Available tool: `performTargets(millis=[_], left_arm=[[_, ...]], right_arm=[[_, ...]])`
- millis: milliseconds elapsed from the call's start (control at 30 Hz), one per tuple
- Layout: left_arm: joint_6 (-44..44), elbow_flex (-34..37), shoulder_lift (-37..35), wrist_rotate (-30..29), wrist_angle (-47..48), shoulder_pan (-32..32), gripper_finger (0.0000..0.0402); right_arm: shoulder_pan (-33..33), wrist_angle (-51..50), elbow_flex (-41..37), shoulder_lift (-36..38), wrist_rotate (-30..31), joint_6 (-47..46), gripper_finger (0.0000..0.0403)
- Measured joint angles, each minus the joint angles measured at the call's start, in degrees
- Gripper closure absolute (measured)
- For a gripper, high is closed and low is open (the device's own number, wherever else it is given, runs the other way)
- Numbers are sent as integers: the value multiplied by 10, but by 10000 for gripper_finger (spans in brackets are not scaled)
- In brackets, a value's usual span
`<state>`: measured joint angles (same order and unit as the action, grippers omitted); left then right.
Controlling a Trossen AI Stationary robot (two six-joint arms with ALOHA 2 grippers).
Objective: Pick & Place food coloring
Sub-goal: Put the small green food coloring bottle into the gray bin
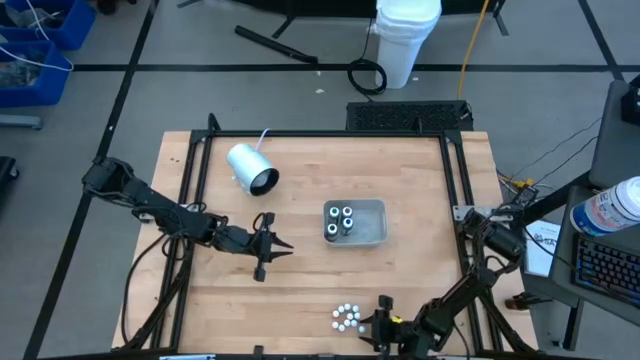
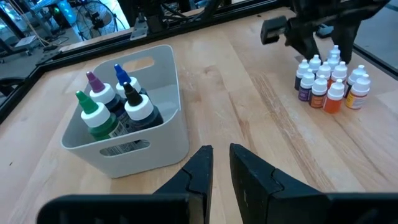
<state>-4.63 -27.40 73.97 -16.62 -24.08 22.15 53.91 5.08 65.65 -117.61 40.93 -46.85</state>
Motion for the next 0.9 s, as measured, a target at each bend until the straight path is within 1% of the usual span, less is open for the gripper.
performTargets(millis=[67, 433, 633, 900], left_arm=[[0, 0, 0, 0, 0, 0, 339], [-2, 0, 0, 0, 0, 0, 339], [-1, 0, 0, 0, 0, 0, 339], [-1, 0, 0, 0, 0, 0, 339]], right_arm=[[-4, 5, 0, -3, -8, 0, 232], [-1, 10, 2, 1, -6, 6, 232], [-1, 53, 2, 2, -6, 41, 232], [-1, 52, 2, 2, -5, 47, 232]])
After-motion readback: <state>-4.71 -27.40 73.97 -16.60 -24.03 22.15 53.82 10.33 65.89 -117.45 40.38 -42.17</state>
